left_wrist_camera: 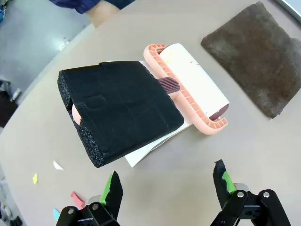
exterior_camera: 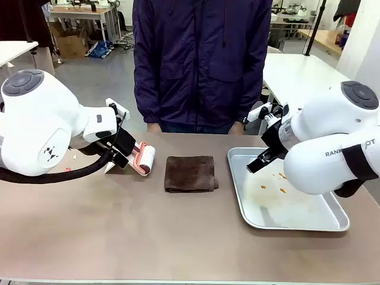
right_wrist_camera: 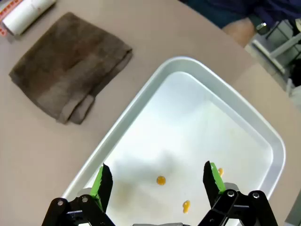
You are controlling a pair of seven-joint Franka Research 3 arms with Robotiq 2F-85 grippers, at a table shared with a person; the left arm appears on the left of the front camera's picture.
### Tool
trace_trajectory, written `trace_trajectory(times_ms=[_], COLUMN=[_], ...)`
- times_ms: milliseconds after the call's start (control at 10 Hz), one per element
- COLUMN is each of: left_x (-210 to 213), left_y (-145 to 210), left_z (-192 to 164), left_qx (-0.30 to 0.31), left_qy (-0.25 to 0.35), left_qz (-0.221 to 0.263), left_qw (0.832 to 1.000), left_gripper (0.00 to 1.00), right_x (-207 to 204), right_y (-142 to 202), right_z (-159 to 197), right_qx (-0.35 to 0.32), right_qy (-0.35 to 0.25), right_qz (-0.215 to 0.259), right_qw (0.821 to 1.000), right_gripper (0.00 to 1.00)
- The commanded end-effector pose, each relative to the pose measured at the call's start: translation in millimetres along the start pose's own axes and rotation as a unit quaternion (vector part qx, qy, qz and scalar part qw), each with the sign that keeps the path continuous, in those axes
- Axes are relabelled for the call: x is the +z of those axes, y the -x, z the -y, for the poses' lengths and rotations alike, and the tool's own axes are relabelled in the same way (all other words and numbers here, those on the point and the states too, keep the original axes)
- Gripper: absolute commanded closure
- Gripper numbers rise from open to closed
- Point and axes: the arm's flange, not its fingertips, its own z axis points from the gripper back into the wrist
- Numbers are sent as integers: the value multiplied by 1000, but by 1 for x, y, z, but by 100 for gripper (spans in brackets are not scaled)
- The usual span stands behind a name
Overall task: Clean the surface of the table.
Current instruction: Hold the Lint Roller with your left hand and the towel with your right hand.
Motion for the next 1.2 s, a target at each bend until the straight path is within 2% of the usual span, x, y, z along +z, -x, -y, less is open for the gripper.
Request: trace_trajectory(times_ms=[0,1100], left_x=[0,0], left_y=[0,0], left_z=[0,0], left_qx=[0,0], left_qy=[0,0], left_qz=[0,0], left_qw=[1000,1000], left_gripper=[0,0], right_x=[0,0], right_y=[0,0], right_z=[0,0], right_qx=[0,0], right_qy=[0,0], right_qz=[0,0], right_qw=[1000,1000], right_gripper=[0,0])
